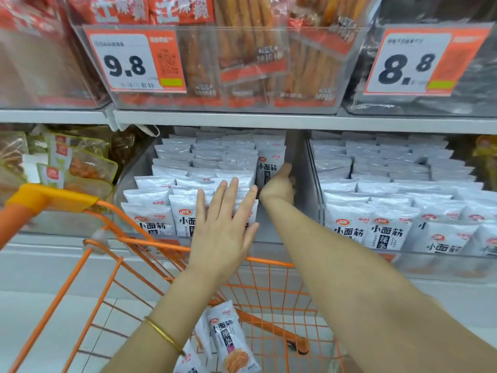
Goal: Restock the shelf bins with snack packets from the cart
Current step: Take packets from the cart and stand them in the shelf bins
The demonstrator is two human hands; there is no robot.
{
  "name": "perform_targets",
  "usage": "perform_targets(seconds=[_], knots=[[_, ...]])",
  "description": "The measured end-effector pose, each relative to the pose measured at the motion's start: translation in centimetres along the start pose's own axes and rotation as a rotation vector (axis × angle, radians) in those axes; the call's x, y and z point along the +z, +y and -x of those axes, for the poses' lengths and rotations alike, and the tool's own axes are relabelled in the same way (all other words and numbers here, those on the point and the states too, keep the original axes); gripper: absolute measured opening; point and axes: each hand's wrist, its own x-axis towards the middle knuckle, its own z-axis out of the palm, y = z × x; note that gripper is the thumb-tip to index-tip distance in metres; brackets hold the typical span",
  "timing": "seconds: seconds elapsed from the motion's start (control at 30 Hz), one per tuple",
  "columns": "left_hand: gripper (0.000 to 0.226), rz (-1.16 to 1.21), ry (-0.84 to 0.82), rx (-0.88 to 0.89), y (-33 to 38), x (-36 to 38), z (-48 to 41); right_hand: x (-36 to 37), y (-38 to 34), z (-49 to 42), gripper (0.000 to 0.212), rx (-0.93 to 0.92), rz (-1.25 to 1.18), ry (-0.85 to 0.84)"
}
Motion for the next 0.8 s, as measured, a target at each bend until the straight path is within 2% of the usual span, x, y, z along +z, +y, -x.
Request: perform_targets(seconds=[0.2, 0.43, 0.63, 0.8], knots=[[0.056, 0.003, 0.004, 0.005, -0.2, 0.1, 0.0, 0.9, -0.5, -1.0, 0.037, -0.02, -0.035, 0.031], [0.056, 0.003, -0.007, 0.011, -0.3, 0.0, 0.0, 1.0, -0.7, -2.3, 0.04, 0.073, 0.021, 0.019], [0.057, 0.007, -0.017, 0.008, -0.4, -0.8, 0.5, 0.9, -0.7, -1.9, 0.038, 0.071, -0.013, 0.005], [0.049, 0.091, 0.084, -0.021, -0.5, -3.0, 2.8, -0.9, -1.0, 0.4, 0.043, 0.043, 0.02, -0.056]])
